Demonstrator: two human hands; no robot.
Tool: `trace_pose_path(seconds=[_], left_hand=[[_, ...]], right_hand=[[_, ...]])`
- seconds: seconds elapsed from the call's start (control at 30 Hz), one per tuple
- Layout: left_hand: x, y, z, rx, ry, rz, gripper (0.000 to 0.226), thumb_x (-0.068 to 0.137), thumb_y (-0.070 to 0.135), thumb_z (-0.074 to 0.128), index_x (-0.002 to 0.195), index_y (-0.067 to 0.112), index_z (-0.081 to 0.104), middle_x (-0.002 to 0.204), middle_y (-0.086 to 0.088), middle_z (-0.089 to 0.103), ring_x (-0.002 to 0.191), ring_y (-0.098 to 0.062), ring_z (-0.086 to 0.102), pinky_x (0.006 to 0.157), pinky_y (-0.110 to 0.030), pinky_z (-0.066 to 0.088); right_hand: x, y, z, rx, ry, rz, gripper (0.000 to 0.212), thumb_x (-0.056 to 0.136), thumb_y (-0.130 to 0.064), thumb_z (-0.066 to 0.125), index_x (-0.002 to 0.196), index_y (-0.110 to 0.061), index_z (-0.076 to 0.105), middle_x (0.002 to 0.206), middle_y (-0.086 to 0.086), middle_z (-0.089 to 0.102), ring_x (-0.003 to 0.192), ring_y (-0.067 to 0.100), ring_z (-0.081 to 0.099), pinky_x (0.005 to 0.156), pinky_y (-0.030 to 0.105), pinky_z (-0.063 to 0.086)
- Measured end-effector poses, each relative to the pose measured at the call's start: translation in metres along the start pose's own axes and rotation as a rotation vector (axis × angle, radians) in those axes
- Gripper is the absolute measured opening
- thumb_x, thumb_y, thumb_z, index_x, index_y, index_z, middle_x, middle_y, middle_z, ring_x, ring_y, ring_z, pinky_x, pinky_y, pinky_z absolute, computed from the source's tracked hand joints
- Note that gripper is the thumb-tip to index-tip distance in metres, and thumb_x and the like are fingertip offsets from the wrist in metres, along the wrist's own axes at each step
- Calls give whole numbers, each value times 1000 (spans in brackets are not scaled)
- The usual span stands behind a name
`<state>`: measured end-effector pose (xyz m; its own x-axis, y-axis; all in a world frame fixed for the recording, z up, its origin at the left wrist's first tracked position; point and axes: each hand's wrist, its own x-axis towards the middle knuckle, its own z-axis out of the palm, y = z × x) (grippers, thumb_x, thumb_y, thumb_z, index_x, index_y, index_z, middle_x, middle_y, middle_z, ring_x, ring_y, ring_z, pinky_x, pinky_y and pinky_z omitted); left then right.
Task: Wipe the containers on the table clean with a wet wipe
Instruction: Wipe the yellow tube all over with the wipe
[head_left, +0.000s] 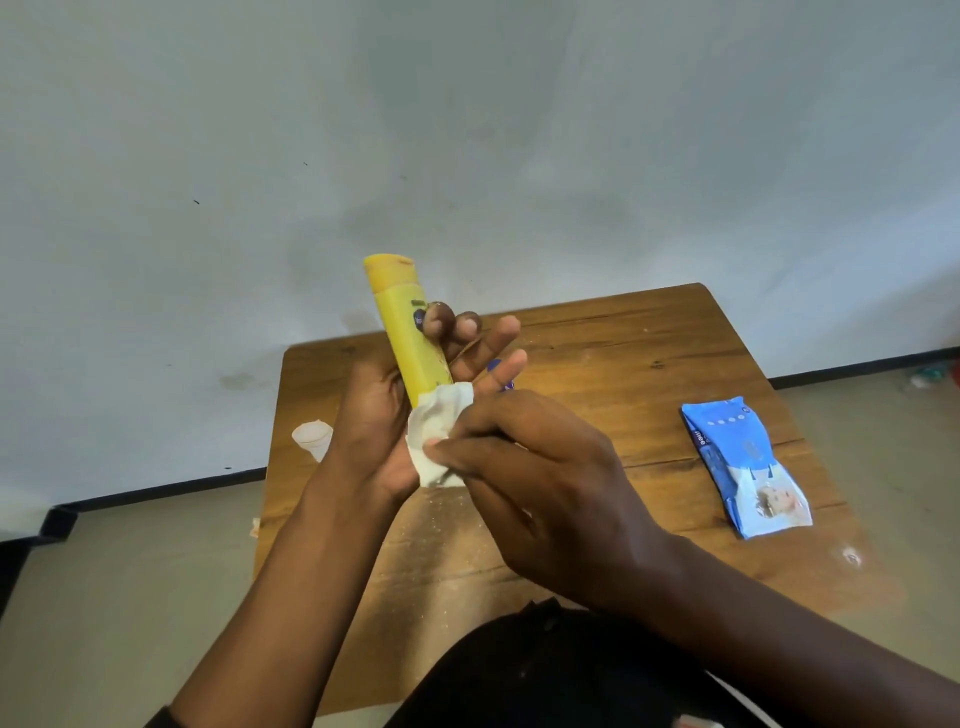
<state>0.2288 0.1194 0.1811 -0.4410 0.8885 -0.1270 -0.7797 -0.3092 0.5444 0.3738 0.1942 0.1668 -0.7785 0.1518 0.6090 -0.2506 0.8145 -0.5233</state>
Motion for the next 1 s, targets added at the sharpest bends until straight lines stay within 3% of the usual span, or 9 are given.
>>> trace_pose_path(seconds=[0.17, 0.3, 0.33, 0.4, 0.5, 0.57, 0.83, 0.93, 1.0], left_hand=[[5, 7, -10, -181, 74, 10, 7, 89, 6, 54, 86, 12, 58, 80, -4, 66, 101, -26, 74, 103, -47, 55], [2, 14, -10, -286, 143, -16, 22, 80, -10, 68, 94, 7, 63, 84, -5, 71, 97, -26, 76, 100, -46, 57], [1, 13, -9, -293, 187, -32, 15, 89, -8, 60, 96, 4, 66, 88, -5, 73, 97, -26, 76, 97, -45, 58], [3, 10, -9, -295, 268, -54, 31, 109, 10, 41, 104, 1, 71, 100, -7, 76, 101, -24, 76, 91, -43, 61], [2, 7, 1, -238, 293, -36, 43, 111, 31, 43, 131, 0, 65, 127, -11, 71, 118, -26, 70, 95, -43, 59], [1, 8, 8, -222, 277, -21, 45, 109, 28, 48, 144, 2, 54, 131, -13, 67, 122, -27, 67, 97, -44, 58], [-3, 3, 33, -235, 264, -43, 34, 109, 2, 37, 135, -6, 56, 125, -25, 68, 96, -35, 75, 72, -40, 65], [-6, 5, 34, -289, 263, -44, 37, 109, 2, 36, 140, -5, 53, 134, -20, 65, 119, -36, 67, 87, -45, 61], [-8, 7, 34, -318, 271, -65, 32, 109, 2, 36, 131, -4, 58, 128, -16, 69, 122, -36, 66, 94, -44, 55]], right_hand=[[-4, 17, -14, -48, -224, -95, 19, 88, -3, 74, 106, -9, 79, 103, 6, 69, 90, 15, 62, 74, 31, 52], [-2, 22, -25, 9, 71, 4, 15, 89, -4, 73, 102, -6, 80, 99, 6, 73, 86, 16, 67, 70, 30, 55], [3, 20, -28, 16, 177, 60, 14, 90, -3, 74, 103, -6, 80, 98, 5, 74, 85, 14, 68, 70, 29, 55], [13, 18, -31, 82, 336, 202, 15, 93, -1, 74, 107, -5, 79, 98, 3, 75, 87, 11, 69, 70, 26, 56], [25, 15, -30, 248, 424, 369, 17, 97, -3, 73, 113, -9, 76, 103, -1, 73, 93, 16, 72, 74, 27, 59], [27, 16, -27, 263, 442, 395, 18, 98, -5, 73, 115, -10, 75, 105, -2, 72, 96, 17, 72, 76, 30, 61], [31, 15, -2, -98, 469, 108, 17, 90, 3, 76, 107, 1, 79, 101, 15, 71, 92, 25, 69, 76, 36, 55], [25, 13, 3, -132, 415, 81, 16, 89, 2, 77, 105, 0, 80, 100, 16, 71, 92, 27, 68, 78, 34, 54], [19, 11, 5, -137, 333, 82, 15, 89, -1, 77, 105, -1, 80, 102, 15, 72, 93, 26, 67, 78, 32, 54]])
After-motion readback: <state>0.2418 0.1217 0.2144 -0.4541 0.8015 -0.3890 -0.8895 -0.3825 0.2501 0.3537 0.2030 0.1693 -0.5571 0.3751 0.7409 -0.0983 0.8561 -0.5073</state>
